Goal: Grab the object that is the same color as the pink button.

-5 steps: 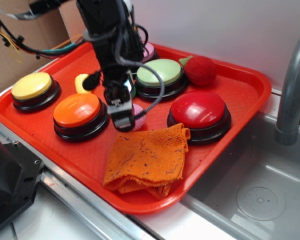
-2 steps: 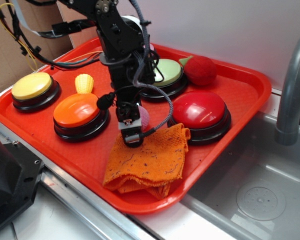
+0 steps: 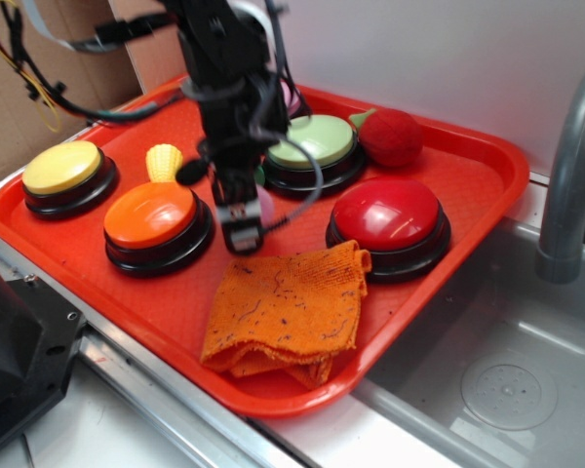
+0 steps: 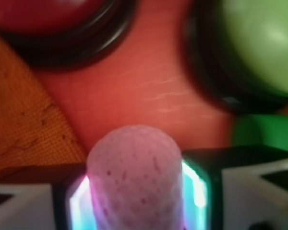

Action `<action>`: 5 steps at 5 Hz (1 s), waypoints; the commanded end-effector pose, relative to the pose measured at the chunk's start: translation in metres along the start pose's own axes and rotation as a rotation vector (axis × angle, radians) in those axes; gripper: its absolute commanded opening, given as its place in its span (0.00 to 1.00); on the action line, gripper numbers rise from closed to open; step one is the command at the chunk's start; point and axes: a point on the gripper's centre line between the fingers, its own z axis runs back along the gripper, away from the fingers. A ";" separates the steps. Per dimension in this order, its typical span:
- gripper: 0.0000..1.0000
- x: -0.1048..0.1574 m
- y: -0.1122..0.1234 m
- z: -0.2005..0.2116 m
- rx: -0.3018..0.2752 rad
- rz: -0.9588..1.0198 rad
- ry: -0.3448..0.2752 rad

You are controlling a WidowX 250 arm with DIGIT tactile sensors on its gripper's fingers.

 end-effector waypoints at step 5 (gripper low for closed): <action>0.00 -0.050 0.057 0.155 0.189 0.590 0.015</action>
